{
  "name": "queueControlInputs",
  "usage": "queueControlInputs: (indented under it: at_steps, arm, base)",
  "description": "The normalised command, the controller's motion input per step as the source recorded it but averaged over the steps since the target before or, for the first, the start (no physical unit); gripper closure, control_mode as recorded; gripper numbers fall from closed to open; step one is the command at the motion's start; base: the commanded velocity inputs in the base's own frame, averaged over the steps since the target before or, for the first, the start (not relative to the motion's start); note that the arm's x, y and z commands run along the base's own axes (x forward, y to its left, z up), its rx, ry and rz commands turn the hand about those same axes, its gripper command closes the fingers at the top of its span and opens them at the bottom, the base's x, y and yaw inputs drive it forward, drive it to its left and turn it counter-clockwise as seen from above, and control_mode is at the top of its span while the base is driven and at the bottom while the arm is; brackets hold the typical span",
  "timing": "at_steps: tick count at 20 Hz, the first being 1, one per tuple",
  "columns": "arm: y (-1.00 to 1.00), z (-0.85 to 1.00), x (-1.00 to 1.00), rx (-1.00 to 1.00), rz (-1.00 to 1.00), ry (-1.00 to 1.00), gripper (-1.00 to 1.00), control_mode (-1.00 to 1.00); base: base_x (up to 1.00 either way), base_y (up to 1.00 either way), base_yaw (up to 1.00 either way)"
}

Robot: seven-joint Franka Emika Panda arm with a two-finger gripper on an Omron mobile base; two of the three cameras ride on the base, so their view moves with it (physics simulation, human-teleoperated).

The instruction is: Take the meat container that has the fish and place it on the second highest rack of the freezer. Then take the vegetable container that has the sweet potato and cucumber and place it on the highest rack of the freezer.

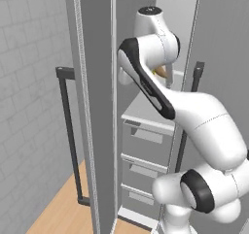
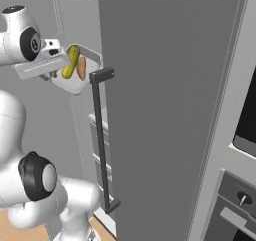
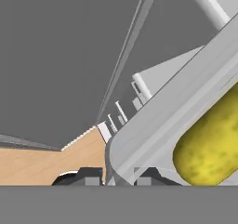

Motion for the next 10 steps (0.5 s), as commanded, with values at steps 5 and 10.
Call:
queueControlInputs:
  at_steps: [5,10]
  arm:
    - [-0.11,0.18,1.0,0.04,0.0,-0.01,1.0,-1.0]
    - [-0.58,0.0,0.95,0.01,0.0,0.0,1.0,-1.0]
  base:
    - [0.0,0.0,0.0]
    - [0.0,0.0,0.0]
